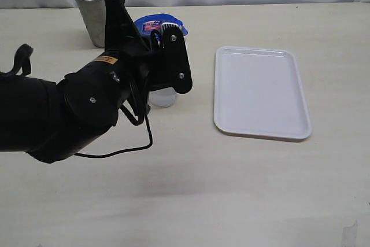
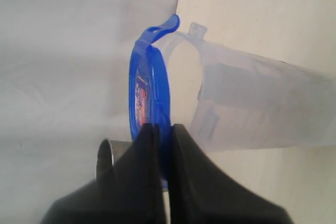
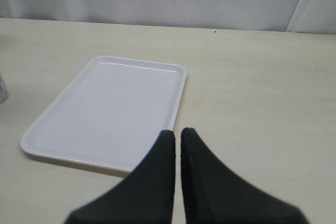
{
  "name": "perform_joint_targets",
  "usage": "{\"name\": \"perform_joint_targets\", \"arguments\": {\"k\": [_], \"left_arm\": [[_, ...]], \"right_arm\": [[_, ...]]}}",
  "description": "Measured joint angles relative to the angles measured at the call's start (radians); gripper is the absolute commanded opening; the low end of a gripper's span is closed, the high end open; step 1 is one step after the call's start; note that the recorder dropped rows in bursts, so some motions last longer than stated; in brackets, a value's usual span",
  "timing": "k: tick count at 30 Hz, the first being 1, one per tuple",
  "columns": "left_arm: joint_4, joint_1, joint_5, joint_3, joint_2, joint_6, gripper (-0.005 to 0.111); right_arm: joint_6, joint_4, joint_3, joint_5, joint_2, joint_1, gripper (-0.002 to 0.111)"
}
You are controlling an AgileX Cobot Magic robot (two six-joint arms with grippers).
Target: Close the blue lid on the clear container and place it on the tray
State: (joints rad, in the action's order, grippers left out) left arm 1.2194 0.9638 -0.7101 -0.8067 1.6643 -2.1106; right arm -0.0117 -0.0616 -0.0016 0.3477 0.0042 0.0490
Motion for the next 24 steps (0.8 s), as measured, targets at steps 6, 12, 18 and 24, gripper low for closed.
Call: {"name": "perform_joint_targets", "arguments": {"k": [6,12,18,24], "left_arm": [[-0.004,0.000,0.023,0.000,0.000,0.000,0.000],[-0.004,0.000,0.023,0.000,0.000,0.000,0.000],[-0.004,0.000,0.023,0.000,0.000,0.000,0.000],[-0.004,0.000,0.023,0.000,0.000,0.000,0.000]], "right_arm": [[0.000,0.000,0.000,0.000,0.000,0.000,0.004],[0.000,0.000,0.000,0.000,0.000,0.000,0.004],[0.000,0.000,0.000,0.000,0.000,0.000,0.004],[0.000,0.000,0.000,0.000,0.000,0.000,0.004]]}}
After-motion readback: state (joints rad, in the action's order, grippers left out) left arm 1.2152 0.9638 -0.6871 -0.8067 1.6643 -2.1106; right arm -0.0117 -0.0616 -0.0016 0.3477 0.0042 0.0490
